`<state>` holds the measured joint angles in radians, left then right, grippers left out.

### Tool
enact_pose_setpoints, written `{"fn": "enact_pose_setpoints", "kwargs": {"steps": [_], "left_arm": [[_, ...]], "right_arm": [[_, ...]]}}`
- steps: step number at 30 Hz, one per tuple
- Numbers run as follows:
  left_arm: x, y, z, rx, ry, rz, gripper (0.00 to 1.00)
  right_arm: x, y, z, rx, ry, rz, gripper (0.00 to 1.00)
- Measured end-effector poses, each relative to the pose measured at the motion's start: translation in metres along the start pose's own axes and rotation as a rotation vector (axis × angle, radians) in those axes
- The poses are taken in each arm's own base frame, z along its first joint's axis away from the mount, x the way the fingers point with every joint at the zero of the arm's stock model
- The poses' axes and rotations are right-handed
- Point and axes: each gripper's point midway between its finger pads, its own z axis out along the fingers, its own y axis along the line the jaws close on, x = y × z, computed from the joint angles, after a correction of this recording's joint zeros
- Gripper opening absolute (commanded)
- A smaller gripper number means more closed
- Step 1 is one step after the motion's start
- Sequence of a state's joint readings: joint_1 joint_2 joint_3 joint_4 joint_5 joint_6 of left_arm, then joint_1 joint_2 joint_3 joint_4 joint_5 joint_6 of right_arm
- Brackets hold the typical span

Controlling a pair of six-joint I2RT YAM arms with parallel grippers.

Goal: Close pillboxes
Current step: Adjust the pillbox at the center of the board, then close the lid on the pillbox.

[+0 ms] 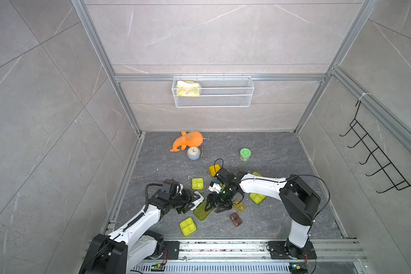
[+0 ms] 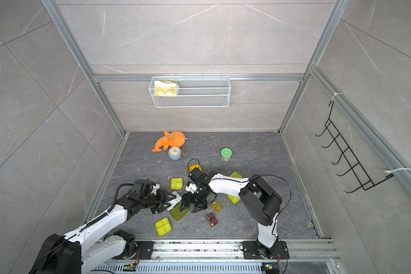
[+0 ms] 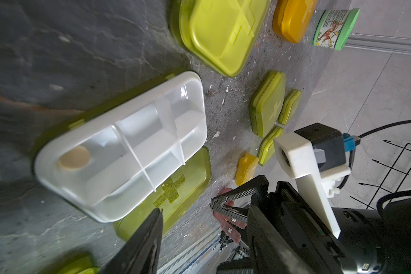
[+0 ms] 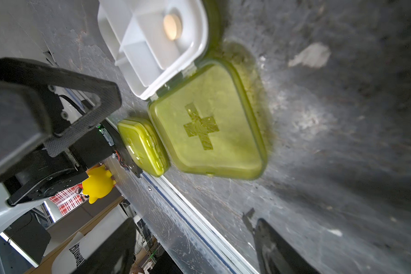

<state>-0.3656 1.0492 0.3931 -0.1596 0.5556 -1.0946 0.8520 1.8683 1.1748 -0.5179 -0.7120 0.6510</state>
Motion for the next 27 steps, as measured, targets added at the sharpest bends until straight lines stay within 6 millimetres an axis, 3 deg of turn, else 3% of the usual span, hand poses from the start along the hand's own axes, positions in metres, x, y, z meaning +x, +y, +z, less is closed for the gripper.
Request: {"fn": "enact_pose_setpoints", "kwargs": {"steps": [12,20,27], "left_arm": [[-0.001,0.011,0.008,-0.043,0.02,-0.025,0.5],[-0.008,0.013,0.012,-0.062,0.019,-0.034,0.49],[-0.009,0.022,0.017,-0.091,0.032,-0.047,0.48]], "right_arm": [[-0.005,-0.002,0.0,-0.022,0.002,-0.007,0.78],[-0.02,-0.019,0.005,-0.013,0.011,0.023,0.78],[-0.03,-0.016,0.006,-0.04,0.018,0.026,0.78]]}}
